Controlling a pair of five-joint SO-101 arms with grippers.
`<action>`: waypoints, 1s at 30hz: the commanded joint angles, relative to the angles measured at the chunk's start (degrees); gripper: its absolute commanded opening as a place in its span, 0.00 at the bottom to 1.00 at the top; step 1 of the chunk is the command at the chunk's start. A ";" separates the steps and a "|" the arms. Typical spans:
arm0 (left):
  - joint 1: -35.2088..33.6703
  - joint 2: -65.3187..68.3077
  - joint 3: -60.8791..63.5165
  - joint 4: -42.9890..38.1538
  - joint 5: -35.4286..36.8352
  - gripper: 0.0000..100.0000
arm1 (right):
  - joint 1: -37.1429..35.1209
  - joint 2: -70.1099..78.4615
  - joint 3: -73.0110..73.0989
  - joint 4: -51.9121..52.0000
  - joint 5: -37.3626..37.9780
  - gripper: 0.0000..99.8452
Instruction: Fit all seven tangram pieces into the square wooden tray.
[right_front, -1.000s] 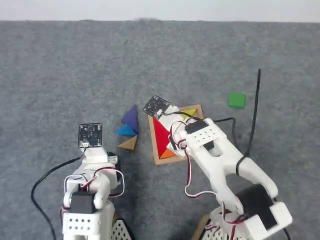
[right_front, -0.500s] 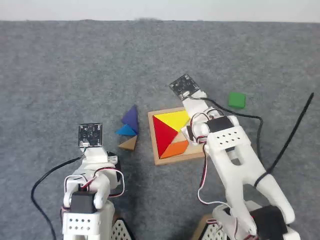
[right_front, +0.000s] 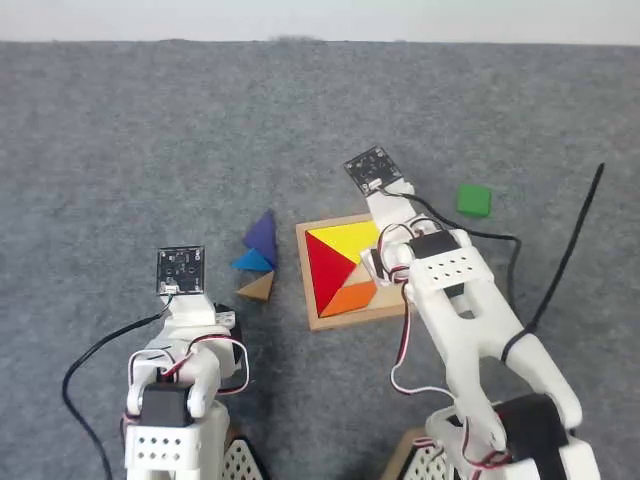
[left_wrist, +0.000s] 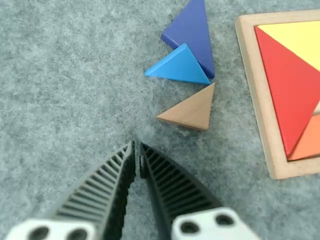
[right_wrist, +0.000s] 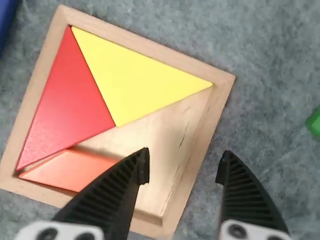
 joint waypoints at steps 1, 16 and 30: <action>-0.35 -1.14 -0.66 0.09 -0.53 0.01 | 1.63 -8.31 1.14 1.19 -2.11 0.17; 11.60 -1.14 -0.75 0.09 -0.62 0.01 | 36.79 -37.41 36.31 1.01 13.01 0.01; -10.37 1.05 -9.80 -11.43 -41.76 0.02 | 38.29 -40.22 37.80 1.89 9.23 0.01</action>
